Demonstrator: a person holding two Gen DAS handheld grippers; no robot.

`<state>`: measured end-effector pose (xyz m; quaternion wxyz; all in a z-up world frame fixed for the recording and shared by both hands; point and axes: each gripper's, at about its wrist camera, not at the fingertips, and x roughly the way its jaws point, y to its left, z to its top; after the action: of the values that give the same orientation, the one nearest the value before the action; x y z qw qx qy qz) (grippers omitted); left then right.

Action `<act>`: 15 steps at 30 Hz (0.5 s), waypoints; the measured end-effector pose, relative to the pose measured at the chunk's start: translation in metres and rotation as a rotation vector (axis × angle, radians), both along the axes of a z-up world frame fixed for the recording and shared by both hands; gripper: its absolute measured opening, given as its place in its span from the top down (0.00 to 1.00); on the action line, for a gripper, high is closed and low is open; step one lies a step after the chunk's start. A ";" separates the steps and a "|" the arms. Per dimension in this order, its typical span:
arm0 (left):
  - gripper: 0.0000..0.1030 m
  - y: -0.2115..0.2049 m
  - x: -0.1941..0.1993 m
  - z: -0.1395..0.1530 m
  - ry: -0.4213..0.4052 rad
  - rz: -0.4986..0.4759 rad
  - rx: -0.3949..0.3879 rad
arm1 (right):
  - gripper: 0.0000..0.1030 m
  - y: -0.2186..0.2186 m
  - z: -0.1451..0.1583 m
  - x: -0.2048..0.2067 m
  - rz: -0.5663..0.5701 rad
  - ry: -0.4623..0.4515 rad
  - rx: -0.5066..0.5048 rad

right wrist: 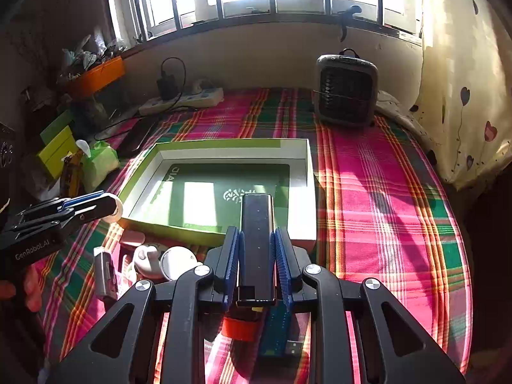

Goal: Organize rigid objects

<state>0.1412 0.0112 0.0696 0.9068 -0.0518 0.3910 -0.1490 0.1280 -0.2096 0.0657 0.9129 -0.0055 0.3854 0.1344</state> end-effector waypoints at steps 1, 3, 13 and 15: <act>0.83 0.000 0.005 -0.001 0.005 0.003 -0.002 | 0.77 -0.001 0.000 0.006 -0.001 0.004 -0.002; 0.83 -0.001 0.015 -0.003 0.013 0.002 0.011 | 0.77 -0.001 -0.001 0.017 -0.001 0.011 -0.005; 0.83 -0.004 0.051 -0.022 0.065 0.019 0.040 | 0.77 0.002 -0.014 0.064 0.009 0.053 -0.014; 0.83 -0.005 0.055 -0.027 0.075 0.021 0.045 | 0.77 0.004 -0.017 0.069 0.015 0.061 -0.017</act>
<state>0.1967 0.0063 0.0431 0.8939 -0.0412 0.4273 -0.1289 0.1969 -0.2052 0.0484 0.8996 -0.0121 0.4141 0.1378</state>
